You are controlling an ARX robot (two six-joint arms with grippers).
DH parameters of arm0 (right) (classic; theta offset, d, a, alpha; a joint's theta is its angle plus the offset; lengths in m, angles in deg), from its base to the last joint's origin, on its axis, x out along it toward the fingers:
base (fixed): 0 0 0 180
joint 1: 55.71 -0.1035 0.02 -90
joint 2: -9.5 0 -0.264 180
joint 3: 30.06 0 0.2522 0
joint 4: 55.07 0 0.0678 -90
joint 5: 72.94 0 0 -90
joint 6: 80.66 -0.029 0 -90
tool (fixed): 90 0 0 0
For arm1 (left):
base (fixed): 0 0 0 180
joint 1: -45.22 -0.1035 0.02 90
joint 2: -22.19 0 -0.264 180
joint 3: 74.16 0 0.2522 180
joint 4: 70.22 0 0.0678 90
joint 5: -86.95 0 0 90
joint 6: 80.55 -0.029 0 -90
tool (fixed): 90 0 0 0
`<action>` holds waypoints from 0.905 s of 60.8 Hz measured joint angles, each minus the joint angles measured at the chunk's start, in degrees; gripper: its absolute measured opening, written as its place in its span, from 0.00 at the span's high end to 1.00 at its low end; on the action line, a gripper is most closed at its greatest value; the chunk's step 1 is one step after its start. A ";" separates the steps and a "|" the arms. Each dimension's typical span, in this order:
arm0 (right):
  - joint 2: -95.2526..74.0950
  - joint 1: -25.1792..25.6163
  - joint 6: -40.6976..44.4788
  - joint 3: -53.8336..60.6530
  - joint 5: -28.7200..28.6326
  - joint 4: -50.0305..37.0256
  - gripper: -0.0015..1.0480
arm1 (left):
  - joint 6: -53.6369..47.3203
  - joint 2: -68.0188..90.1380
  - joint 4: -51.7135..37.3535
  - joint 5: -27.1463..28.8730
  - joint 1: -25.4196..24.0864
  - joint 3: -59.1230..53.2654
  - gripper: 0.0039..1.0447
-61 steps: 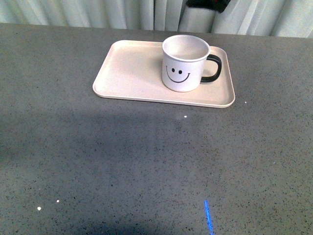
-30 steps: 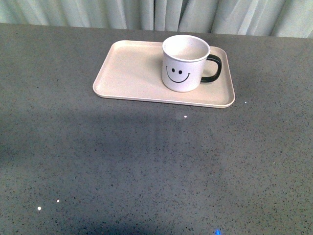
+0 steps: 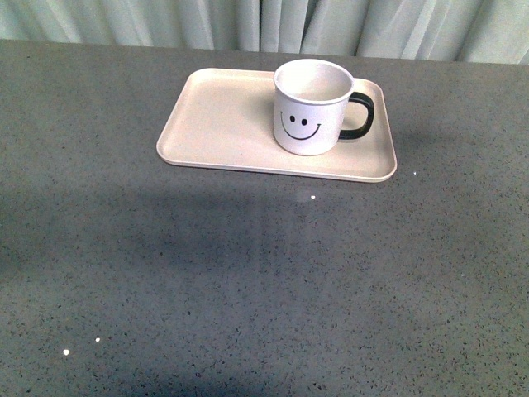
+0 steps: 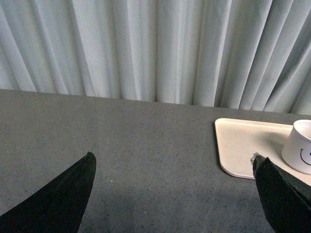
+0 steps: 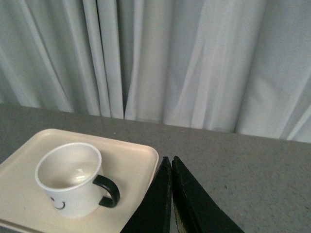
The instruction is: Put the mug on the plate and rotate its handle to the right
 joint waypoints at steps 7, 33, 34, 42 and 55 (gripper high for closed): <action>4.20 -0.02 -0.02 4.17 -0.26 0.13 0.98 | 0.00 0.00 0.00 0.02 0.00 0.00 0.09; 22.97 -0.02 0.00 16.72 -0.24 6.45 0.98 | 0.00 0.00 0.00 0.02 0.00 0.00 0.09; 23.43 -0.02 0.00 16.85 -0.24 6.80 0.98 | 0.00 0.00 0.00 0.02 0.00 0.00 0.09; 29.44 -0.02 0.00 18.23 -0.24 11.56 0.98 | 0.00 0.00 0.00 0.02 0.00 0.00 0.09; 38.53 -0.02 0.00 19.21 -0.24 19.28 0.98 | 0.00 0.00 0.00 0.02 0.00 0.00 0.09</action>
